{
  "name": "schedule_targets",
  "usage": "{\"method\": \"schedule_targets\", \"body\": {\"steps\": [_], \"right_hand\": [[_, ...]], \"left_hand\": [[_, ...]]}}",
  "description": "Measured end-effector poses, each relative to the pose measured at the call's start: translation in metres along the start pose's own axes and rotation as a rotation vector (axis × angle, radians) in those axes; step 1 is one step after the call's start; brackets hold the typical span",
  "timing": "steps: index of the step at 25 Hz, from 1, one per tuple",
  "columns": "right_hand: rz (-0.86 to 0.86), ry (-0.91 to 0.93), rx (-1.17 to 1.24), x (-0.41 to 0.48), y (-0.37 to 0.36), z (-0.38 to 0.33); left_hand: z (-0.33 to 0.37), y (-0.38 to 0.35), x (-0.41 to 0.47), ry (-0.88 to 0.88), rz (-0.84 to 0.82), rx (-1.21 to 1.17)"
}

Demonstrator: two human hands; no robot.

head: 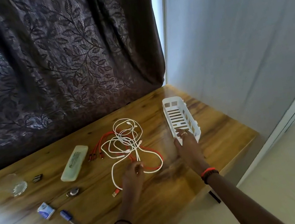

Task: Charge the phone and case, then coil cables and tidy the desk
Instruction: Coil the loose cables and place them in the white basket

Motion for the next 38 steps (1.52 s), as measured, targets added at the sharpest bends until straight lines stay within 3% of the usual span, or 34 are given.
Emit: {"method": "schedule_targets", "body": {"steps": [5, 8, 15, 23, 28, 32, 38], "right_hand": [[-0.195, -0.082, -0.298, 0.053, -0.025, 0.007], [-0.232, -0.022, -0.403, 0.068, -0.038, 0.007], [-0.24, -0.017, -0.303, 0.085, -0.053, 0.016], [-0.373, 0.046, -0.302, 0.104, -0.066, 0.024], [-0.439, 0.083, -0.305, 0.11, -0.07, 0.023], [-0.412, 0.119, -0.253, 0.112, -0.065, 0.016], [-0.308, 0.269, -0.194, 0.125, -0.04, -0.023]], "left_hand": [[-0.003, 0.005, 0.051, -0.037, 0.107, -0.042], [0.0, 0.008, 0.076, -0.037, 0.125, -0.058], [-0.031, 0.002, 0.143, 0.047, 0.072, -0.007], [-0.013, -0.029, 0.188, -0.069, -0.064, 0.1], [-0.023, -0.043, 0.202, 0.083, -0.059, 0.139], [-0.023, -0.045, 0.206, 0.121, -0.048, 0.23], [-0.014, -0.026, 0.216, 0.069, 0.019, 0.163]]}}
Point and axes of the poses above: each hand's wrist, its own x-axis towards the middle knuckle, its own y-axis out of the back of the hand, z = x × y, the point moved 8 cm from there along x, towards the middle knuckle, and after that the axes turned 9 degrees about -y, right-handed, at the moved point
